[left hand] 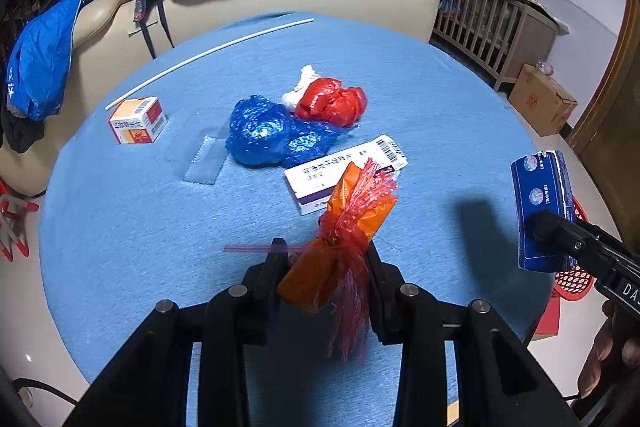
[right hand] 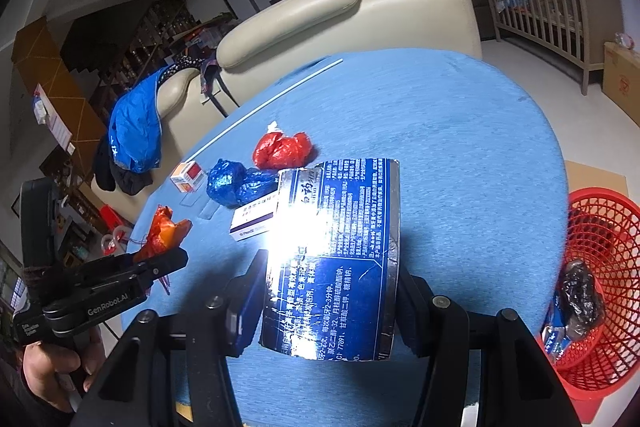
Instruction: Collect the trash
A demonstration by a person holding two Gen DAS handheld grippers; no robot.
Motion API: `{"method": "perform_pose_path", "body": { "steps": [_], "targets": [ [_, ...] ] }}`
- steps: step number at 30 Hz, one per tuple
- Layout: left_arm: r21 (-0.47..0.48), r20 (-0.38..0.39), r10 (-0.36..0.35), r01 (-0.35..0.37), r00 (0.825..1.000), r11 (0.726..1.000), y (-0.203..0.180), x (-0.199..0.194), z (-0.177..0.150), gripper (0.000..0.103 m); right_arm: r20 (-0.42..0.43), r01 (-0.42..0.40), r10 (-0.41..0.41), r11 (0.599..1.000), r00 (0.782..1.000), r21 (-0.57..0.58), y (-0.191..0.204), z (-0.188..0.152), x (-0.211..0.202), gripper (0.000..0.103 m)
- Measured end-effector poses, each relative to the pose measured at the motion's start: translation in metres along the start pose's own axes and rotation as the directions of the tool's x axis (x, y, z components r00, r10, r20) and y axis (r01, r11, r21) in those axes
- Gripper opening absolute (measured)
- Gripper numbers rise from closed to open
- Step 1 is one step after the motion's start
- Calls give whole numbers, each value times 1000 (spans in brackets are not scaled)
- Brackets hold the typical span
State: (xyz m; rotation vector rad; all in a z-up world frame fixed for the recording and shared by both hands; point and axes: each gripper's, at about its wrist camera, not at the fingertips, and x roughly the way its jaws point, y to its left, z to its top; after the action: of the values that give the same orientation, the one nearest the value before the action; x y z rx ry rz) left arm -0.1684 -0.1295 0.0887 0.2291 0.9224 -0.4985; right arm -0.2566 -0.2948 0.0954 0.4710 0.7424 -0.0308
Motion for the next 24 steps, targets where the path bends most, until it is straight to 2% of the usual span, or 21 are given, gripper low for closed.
{"method": "perform_pose_path", "body": {
  "steps": [24],
  "targets": [
    [55,-6,7,-6,1000,998,-36,5,6,38,28,26,-28,998,999,64,-32,-3,-16,59]
  ]
}}
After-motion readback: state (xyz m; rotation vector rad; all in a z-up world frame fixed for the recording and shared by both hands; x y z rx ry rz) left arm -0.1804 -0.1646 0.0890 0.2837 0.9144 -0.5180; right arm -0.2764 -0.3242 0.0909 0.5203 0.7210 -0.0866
